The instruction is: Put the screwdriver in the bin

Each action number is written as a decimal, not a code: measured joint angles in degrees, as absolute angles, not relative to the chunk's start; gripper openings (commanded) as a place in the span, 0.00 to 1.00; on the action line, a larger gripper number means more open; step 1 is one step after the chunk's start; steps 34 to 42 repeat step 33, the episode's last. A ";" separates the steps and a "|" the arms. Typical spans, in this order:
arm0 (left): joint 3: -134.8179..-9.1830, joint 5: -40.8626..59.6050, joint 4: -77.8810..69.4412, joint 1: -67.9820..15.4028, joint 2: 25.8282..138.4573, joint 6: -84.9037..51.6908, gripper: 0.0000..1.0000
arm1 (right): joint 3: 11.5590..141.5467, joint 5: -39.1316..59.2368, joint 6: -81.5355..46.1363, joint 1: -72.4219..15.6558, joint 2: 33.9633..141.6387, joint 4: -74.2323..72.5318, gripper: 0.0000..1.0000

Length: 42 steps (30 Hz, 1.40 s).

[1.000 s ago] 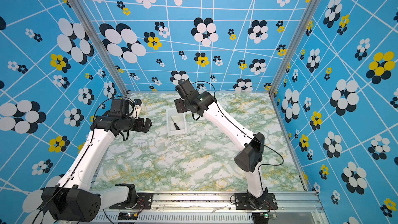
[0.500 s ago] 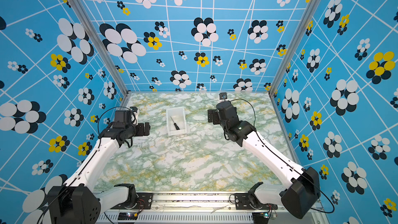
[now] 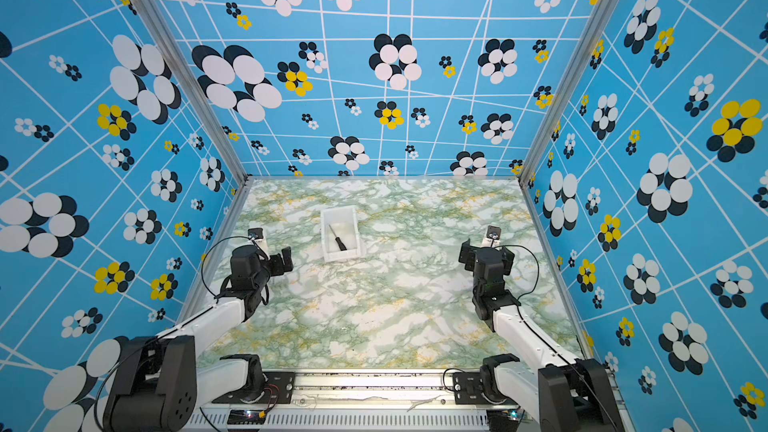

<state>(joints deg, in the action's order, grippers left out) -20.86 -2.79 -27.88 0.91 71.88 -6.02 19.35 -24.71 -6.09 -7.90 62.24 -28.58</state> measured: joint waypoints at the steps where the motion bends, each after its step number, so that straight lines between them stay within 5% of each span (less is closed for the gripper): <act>1: -20.38 -2.90 -30.81 0.97 73.67 -6.04 0.99 | 18.46 -23.59 -5.93 -6.55 63.42 -31.11 0.99; 14: -17.32 -1.74 -57.43 1.50 87.13 -5.10 0.99 | 16.08 -13.02 -4.84 -0.58 88.66 -56.62 0.99; 42: -15.29 -1.76 -64.84 1.50 89.10 -4.91 0.99 | 21.58 -8.97 -3.14 -0.56 88.77 -51.48 0.99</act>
